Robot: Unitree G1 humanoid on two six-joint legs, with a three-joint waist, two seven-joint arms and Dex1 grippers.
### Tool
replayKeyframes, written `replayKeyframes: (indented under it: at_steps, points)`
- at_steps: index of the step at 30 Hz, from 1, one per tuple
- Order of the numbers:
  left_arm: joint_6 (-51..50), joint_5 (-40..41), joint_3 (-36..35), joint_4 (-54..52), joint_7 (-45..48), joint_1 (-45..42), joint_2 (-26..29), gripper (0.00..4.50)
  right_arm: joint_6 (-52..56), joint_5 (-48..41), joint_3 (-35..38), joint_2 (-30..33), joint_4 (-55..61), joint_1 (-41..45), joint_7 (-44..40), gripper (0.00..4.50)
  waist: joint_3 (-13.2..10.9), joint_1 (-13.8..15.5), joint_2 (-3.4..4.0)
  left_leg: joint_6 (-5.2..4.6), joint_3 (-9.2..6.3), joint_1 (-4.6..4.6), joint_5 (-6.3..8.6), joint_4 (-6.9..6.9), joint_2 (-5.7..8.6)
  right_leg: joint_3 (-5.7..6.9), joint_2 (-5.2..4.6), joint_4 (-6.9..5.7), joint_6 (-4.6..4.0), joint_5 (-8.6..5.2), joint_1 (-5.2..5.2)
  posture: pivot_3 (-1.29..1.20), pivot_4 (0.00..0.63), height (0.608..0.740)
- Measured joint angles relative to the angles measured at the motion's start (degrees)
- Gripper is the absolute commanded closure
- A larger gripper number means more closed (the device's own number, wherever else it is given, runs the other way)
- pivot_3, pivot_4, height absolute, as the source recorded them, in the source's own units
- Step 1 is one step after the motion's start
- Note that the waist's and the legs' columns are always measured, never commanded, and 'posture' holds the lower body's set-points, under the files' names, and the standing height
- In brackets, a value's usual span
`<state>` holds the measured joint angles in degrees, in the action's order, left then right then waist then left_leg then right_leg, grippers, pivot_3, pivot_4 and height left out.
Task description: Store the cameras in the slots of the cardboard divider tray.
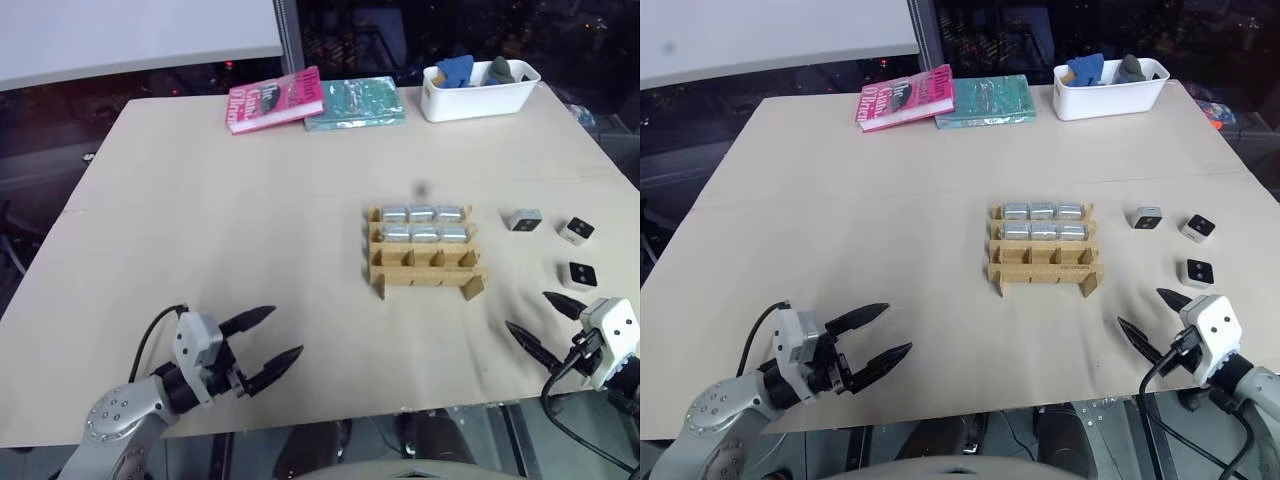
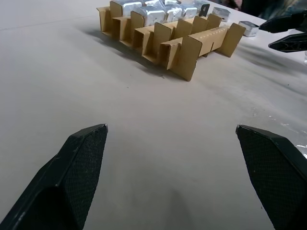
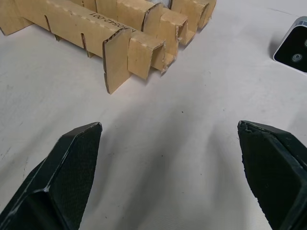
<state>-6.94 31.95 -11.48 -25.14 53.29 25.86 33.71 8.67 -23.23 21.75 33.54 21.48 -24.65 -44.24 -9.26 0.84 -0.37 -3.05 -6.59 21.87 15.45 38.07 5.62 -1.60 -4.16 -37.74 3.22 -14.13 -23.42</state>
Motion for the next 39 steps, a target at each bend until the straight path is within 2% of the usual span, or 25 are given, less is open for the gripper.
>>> replayKeyframes:
  at_steps: [2, 5, 8, 12, 17, 21, 26, 39]
  points:
    - [-0.5, 0.4, 0.0, -0.1, -0.1, -0.4, 0.1, 0.05, 0.0, 0.2, 0.1, -0.3, 0.1, 0.0, 0.6, 0.0, 0.0, 0.0, 0.0, 0.0, 0.0, 0.0, 0.0, 0.0, 0.0, -0.01, 0.0, 0.0, 0.0, 0.0, 0.0, 0.0, 0.15, 0.74]
    - [-7.1, 7.3, -1.5, -1.2, -1.9, -8.6, 2.1, 0.05, 2.9, 3.8, -0.6, -6.8, 4.2, 2.6, 11.4, 0.0, -0.1, 0.4, 0.05, 0.32, -0.3, 0.1, 0.09, 0.09, 0.0, 0.25, 0.01, -0.09, 0.0, 0.0, -0.03, 0.0, 0.15, 0.74]
    - [-12.1, 13.3, -3.1, -2.6, -3.1, -17.4, 4.6, 0.05, 7.0, 4.4, -0.3, -7.5, 6.6, 7.0, 17.9, 0.0, 0.0, 0.1, 0.19, 0.31, -0.21, 0.05, 0.08, 0.13, 0.07, 0.16, 0.01, -0.11, -0.01, 0.02, -0.01, 0.0, 0.15, 0.74]
    - [-15.6, 15.7, -2.9, -2.6, -3.4, -22.4, 5.1, 0.05, 9.4, 6.2, 1.2, -7.3, 6.5, 10.6, 22.7, 0.0, 0.0, -0.2, 0.19, 0.35, -0.14, 0.05, -0.19, 0.0, 0.07, 0.09, 0.04, -0.11, 0.0, 0.03, -0.07, 0.0, 0.15, 0.74]
    - [-22.6, 23.5, -1.3, -5.6, -1.7, -31.2, 8.9, 0.05, 25.4, 6.0, 4.0, -3.1, 6.2, 19.7, 29.7, 0.0, 0.0, -0.1, 0.19, 0.36, -0.12, 0.17, -0.19, -0.08, 0.07, 0.04, 0.04, -0.11, -0.02, 0.03, -0.26, 0.0, 0.15, 0.74]
    - [-27.3, 28.5, -0.7, -6.9, 0.9, -37.6, 12.5, 0.05, 36.7, 5.8, 5.0, -2.3, 6.2, 22.2, 33.1, 0.0, -0.1, 0.0, 0.18, 0.35, -0.12, 0.16, -0.2, -0.21, 0.07, 0.03, 0.03, -0.07, -0.03, 0.02, -0.26, 0.0, 0.15, 0.74]
    - [-30.1, 31.3, -0.7, -8.2, 3.2, -39.6, 14.6, 0.05, 44.5, 3.6, 5.2, -3.3, 7.4, 22.3, 33.6, 0.0, -0.1, -0.3, 0.2, 0.34, 0.03, 0.09, -0.2, -0.4, 0.07, -0.11, 0.04, 0.01, -0.03, 0.02, -0.29, 0.0, 0.15, 0.74]
    - [-29.9, 30.0, 0.0, -8.2, 3.2, -37.7, 14.0, 0.05, 50.1, 2.9, 5.2, -3.7, 8.1, 26.0, 35.6, 0.0, -0.1, -0.2, 0.2, 0.34, 0.03, 0.09, -0.2, -0.41, 0.06, -0.1, 0.04, 0.01, -0.03, 0.03, -0.28, 0.0, 0.15, 0.74]
